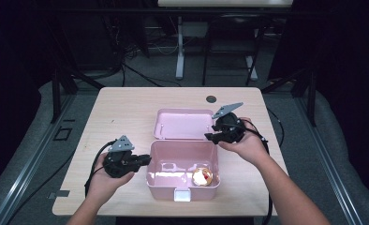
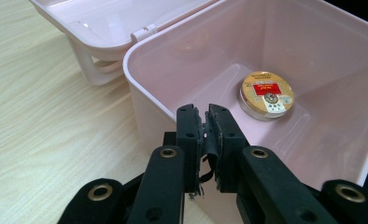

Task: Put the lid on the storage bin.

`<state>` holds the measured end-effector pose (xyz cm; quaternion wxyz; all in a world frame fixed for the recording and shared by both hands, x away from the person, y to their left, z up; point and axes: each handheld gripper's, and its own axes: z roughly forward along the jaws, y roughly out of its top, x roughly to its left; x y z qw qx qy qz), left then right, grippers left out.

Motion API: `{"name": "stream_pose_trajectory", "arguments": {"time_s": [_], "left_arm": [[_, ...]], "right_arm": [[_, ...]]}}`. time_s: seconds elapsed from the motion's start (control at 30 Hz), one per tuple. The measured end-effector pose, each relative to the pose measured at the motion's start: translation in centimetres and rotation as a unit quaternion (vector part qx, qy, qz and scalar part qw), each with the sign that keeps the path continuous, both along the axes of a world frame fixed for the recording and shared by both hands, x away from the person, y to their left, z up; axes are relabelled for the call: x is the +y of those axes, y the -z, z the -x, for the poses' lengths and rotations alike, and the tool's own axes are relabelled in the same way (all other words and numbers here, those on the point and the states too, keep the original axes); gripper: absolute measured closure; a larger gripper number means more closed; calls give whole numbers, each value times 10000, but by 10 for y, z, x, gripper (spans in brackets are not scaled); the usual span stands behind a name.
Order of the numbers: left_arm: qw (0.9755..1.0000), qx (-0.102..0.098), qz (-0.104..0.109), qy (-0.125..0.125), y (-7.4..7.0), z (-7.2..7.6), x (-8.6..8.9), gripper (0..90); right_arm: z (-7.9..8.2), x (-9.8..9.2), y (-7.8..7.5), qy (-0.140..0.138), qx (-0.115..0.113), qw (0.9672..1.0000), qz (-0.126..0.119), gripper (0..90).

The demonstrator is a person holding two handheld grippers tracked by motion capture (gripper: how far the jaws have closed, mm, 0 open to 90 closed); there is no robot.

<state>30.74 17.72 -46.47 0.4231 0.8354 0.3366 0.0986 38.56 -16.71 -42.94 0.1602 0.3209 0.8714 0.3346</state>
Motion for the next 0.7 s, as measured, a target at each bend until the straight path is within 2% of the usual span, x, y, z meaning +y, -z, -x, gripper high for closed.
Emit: {"name": "stream_pose_trajectory", "arguments": {"time_s": [0.2,0.33,0.37,0.53,0.7], "left_arm": [[10000,46,80,12,1,-1,2,833],[10000,32,78,20,1,-1,2,833],[10000,15,66,22,1,0,1,833],[10000,10,76,15,1,0,2,833],[10000,7,91,17,2,0,2,833]], "right_arm": [[-7,1,5,295,65,9995,69,560],[-12,2,7,470,68,9989,22,563],[-17,3,8,641,117,9979,-45,574],[-26,5,14,933,165,9954,-114,619],[-36,4,23,1210,157,9923,-196,624]]}}
